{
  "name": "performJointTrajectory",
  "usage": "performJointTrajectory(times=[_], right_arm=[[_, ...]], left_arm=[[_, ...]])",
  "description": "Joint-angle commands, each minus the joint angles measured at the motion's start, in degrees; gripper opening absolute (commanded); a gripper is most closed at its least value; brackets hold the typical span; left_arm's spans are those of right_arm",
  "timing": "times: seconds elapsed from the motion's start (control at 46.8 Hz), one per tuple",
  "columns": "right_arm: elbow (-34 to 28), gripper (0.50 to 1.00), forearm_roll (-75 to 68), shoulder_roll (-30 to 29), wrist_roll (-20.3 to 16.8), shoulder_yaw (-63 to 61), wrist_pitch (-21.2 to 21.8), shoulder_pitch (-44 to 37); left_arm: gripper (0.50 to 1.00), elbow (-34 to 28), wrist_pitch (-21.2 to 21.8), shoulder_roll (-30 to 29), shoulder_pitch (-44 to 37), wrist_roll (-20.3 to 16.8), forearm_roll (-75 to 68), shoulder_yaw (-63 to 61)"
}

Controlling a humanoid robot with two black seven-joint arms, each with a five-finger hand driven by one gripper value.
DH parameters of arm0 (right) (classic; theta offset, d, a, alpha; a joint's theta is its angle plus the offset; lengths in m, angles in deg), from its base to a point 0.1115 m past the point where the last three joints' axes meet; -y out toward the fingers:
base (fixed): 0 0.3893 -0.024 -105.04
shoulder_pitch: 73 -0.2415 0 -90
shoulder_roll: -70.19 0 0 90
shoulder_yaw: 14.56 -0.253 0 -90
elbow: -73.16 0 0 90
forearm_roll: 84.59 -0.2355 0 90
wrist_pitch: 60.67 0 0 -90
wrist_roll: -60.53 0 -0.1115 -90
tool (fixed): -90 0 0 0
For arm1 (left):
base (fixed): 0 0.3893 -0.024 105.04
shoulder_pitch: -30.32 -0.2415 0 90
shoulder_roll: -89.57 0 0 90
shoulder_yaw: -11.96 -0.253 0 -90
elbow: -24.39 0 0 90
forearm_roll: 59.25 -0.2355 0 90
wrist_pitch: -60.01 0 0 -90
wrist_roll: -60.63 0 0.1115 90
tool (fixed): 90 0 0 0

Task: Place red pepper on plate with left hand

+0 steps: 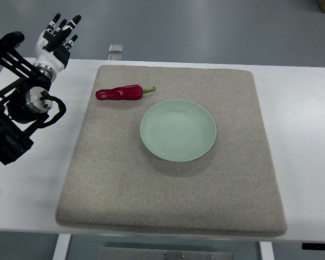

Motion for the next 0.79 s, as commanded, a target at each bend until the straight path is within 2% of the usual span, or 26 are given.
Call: performJointTrajectory(times=[0.0, 0.599, 0.77], right_arm=[[0.0, 0.928, 0.0, 0.0, 0.0, 0.0, -0.1, 0.0], [0.0, 0.928, 0.0, 0.0, 0.0, 0.0, 0.0, 0.0], [0.0, 0.928, 0.0, 0.0, 0.0, 0.0, -0.1, 0.0]], left_arm=[[0.999, 0.0, 0.0, 0.2, 0.0, 0.0, 0.0, 0.0], [0.999, -0.1, -0.1, 0.2, 0.2, -0.1, 0.0, -0.7], [0.999, -0.2, -3.5, -0.2, 0.3, 0.0, -0.2, -1.3]])
